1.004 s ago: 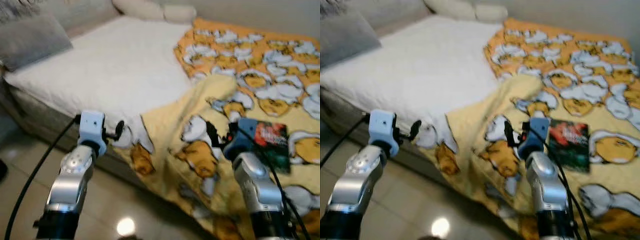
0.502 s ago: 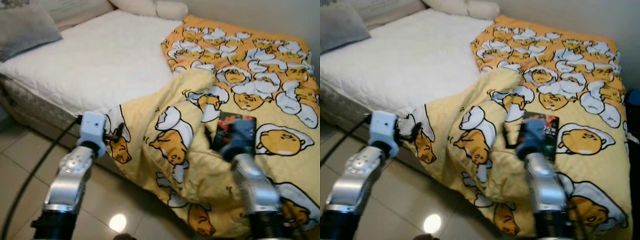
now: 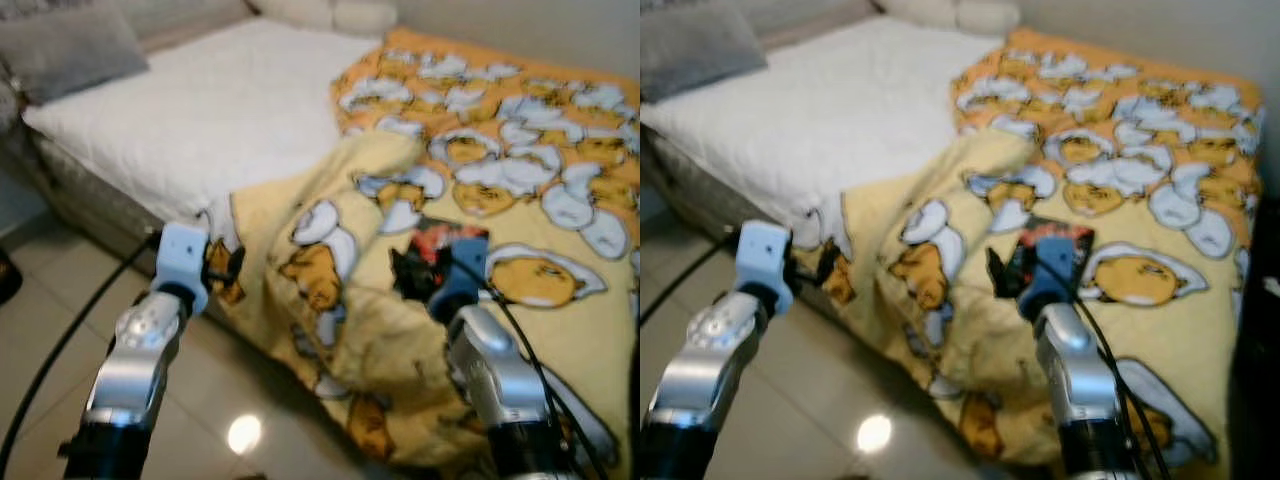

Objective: Clean up the room

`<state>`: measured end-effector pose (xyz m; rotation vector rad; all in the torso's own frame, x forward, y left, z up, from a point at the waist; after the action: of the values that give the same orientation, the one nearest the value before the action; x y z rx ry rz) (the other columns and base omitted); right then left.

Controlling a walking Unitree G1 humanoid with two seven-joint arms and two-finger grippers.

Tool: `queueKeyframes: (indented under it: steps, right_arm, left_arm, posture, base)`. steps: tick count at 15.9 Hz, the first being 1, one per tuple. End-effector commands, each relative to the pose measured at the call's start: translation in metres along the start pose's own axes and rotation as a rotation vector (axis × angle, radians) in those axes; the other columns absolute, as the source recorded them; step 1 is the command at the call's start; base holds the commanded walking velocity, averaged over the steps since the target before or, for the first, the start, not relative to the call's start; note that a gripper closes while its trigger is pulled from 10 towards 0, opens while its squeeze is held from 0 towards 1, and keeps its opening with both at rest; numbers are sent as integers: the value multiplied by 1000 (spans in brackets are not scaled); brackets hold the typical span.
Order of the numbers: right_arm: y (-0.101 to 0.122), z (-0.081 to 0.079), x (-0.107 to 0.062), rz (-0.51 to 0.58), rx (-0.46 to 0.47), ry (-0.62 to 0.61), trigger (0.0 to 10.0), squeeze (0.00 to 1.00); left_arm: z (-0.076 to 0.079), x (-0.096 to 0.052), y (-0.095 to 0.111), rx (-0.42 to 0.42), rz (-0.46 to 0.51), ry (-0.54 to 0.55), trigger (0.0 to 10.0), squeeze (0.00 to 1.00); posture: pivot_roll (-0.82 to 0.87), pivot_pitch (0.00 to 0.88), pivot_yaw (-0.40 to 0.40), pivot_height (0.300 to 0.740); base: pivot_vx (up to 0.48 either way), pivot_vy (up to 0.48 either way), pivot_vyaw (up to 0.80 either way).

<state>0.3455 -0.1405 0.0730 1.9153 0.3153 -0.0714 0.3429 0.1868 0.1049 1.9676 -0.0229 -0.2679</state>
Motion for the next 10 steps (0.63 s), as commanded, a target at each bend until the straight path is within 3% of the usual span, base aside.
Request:
queueKeyframes:
  steps: [1, 4, 7, 10]
  right_arm:
    - [2, 5, -1, 0, -17, 1, 10000, 1000]
    - [2, 3, -1, 0, -13, 10, 10000, 1000]
    - [2, 4, -2, -6, -4, 14, 10000, 1000]
    - [0, 2, -1, -14, -14, 19, 10000, 984]
  left_arm:
    - [7, 0, 0, 4, 0, -23, 10000, 1000]
    - [7, 0, 0, 6, 0, -26, 10000, 1000]
    - [7, -1, -1, 6, -3, -27, 10000, 1000]
    - [9, -1, 0, 3, 9, -26, 10000, 1000]
  posture:
    - [29, 0, 23, 740]
    - [29, 0, 28, 740]
    - [30, 0, 33, 740]
    - [30, 0, 39, 740]
  base:
    - [0, -364, 800]
    - [0, -363, 800]
    - [0, -360, 0]
    - [0, 0, 0]
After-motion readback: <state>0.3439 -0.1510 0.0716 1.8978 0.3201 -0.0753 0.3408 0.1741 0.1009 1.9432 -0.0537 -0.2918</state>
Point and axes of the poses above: a point about 5 cm out from each wrist's last joint towards the gripper, its own x axis pointing out of the wrist towards the gripper, its own y axis along the axis of the wrist's last joint, z = x × y, the point moved 5 cm from there along x, pointing out of the wrist towards the gripper, and after that the axes turned 12 degrees about x, right-handed, at the moved point
